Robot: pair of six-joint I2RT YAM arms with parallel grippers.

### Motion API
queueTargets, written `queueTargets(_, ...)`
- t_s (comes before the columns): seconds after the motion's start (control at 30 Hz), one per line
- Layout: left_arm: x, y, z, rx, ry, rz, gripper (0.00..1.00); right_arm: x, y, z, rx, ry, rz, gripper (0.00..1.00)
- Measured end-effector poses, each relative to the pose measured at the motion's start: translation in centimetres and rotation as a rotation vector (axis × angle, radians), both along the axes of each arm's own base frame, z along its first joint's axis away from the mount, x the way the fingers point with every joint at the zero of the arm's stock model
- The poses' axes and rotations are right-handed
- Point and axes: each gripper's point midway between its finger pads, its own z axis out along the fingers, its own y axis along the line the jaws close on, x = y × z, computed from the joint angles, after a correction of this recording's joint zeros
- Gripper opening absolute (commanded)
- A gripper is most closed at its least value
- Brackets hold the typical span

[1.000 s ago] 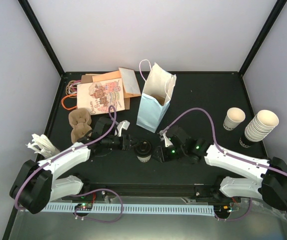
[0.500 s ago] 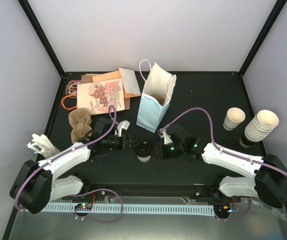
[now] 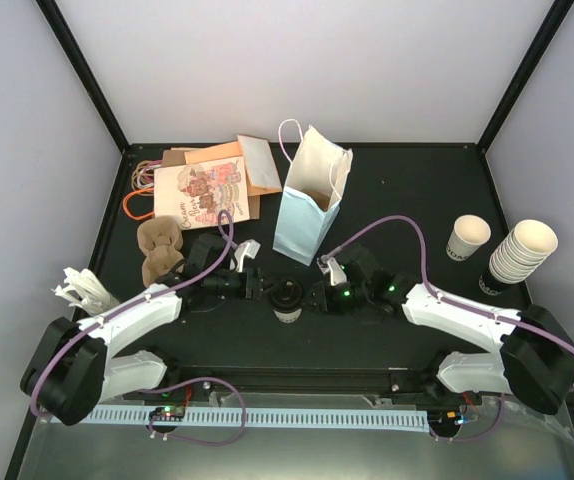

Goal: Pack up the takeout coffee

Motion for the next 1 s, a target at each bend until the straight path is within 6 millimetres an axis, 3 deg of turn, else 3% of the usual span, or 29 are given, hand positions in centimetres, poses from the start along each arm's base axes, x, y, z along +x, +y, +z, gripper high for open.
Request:
queueTargets(0.37, 0.1, -0.2, 0.0, -0.004, -0.003, -0.006, 0.48, 0.4, -0.6, 0.2, -0.022, -0.028, -0.020, 0.31)
queueTargets(0.77, 0.0, -0.4, 0.0, -0.003, -0.002, -0.012, 0.48, 2.5, -3.4, -0.1, -0.132, -0.061, -0.091, 0.31)
queueTargets(1.0, 0.0, -0.3, 0.0, 0.000, -0.002, -0.010, 0.48, 3.3, -3.0, 0.9, -0.130, -0.090, -0.076, 0.32)
